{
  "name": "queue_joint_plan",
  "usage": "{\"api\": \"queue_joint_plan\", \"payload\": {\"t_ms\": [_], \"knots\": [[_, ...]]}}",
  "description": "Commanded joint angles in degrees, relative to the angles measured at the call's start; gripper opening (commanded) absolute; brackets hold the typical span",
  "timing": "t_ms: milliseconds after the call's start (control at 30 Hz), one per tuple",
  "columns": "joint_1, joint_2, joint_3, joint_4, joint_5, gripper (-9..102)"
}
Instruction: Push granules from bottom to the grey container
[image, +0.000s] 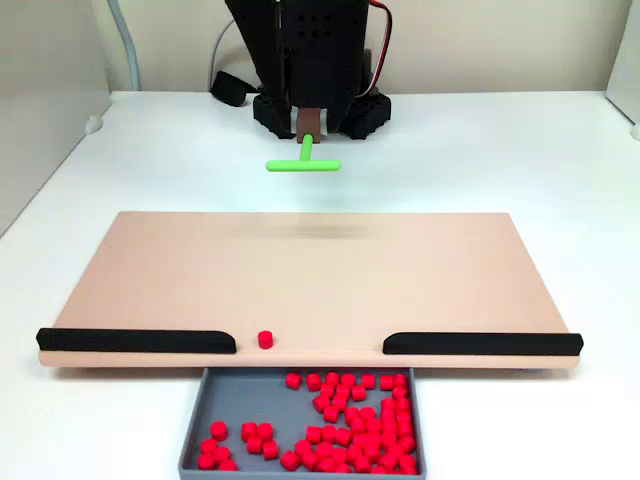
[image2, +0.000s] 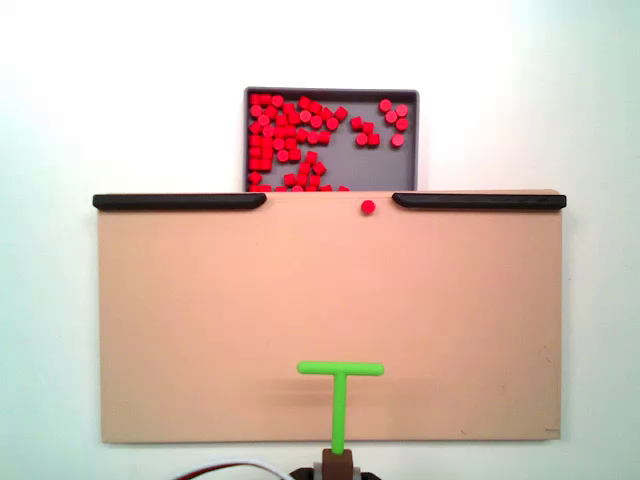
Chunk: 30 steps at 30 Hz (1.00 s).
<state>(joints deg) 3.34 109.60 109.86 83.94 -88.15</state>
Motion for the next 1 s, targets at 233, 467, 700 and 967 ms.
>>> {"api": "queue_joint_plan", "payload": {"t_ms": [233,467,700,967], "knots": [[0.35,-2.81,-2.64,-0.53,-7.65,0],[0.00,-3.16,-2.64,-0.53,-6.50,0],[-0.70,-2.29,-2.64,-0.53,-6.42,0],[-0.09,-1.93,-2.64,-0.53,-6.42,0]]}}
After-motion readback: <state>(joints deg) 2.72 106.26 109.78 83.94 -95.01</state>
